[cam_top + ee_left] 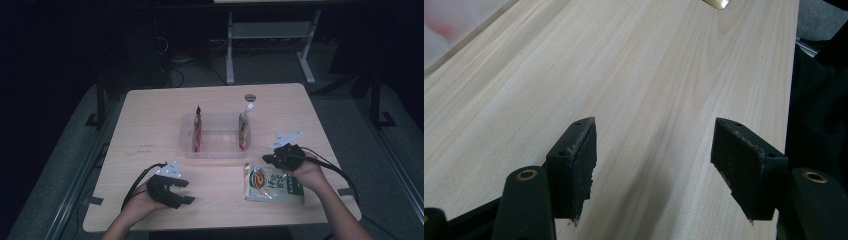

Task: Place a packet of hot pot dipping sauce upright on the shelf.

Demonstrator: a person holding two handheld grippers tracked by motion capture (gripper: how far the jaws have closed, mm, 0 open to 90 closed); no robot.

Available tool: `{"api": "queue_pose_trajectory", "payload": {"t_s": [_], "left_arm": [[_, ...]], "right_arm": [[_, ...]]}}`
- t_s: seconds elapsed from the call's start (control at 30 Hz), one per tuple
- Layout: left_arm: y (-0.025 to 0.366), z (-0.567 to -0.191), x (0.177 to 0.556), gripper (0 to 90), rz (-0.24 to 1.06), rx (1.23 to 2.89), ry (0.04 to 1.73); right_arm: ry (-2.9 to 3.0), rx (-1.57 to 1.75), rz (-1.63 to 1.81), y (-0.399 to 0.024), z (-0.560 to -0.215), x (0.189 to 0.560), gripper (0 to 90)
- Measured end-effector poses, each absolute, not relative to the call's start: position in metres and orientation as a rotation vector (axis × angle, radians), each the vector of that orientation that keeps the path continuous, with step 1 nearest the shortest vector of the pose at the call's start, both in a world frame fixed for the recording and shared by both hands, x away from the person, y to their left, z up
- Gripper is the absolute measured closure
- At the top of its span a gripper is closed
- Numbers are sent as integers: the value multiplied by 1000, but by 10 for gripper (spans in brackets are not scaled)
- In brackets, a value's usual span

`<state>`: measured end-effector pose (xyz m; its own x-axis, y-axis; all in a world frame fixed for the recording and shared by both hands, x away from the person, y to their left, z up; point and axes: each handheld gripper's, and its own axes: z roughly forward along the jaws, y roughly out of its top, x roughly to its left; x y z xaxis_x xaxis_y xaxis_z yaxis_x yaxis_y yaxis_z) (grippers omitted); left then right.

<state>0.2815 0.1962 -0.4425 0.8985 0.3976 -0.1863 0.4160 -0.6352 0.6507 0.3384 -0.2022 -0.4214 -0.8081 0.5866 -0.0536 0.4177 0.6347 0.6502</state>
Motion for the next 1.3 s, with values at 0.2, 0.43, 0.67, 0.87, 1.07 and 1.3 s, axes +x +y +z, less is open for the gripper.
{"api": "queue_pose_trajectory", "payload": {"t_s": [0.2,0.43,0.67,0.87,1.07,1.3], "left_arm": [[195,-443,280,343,-29,2316,580],[192,-443,281,343,-28,2317,571],[191,-441,284,343,-32,2320,554],[187,-441,288,343,-36,2335,524],[181,-441,290,343,-48,2337,506],[180,-441,288,343,-47,2331,514]], "right_arm": [[2558,913,896,-243,-426,318,900],[2566,1032,870,-267,-438,301,900],[2589,1048,744,-269,-447,298,900],[2604,1069,732,-271,-451,292,900],[2608,1073,748,-270,-454,290,900],[2650,1020,777,-253,-455,295,900]]}}
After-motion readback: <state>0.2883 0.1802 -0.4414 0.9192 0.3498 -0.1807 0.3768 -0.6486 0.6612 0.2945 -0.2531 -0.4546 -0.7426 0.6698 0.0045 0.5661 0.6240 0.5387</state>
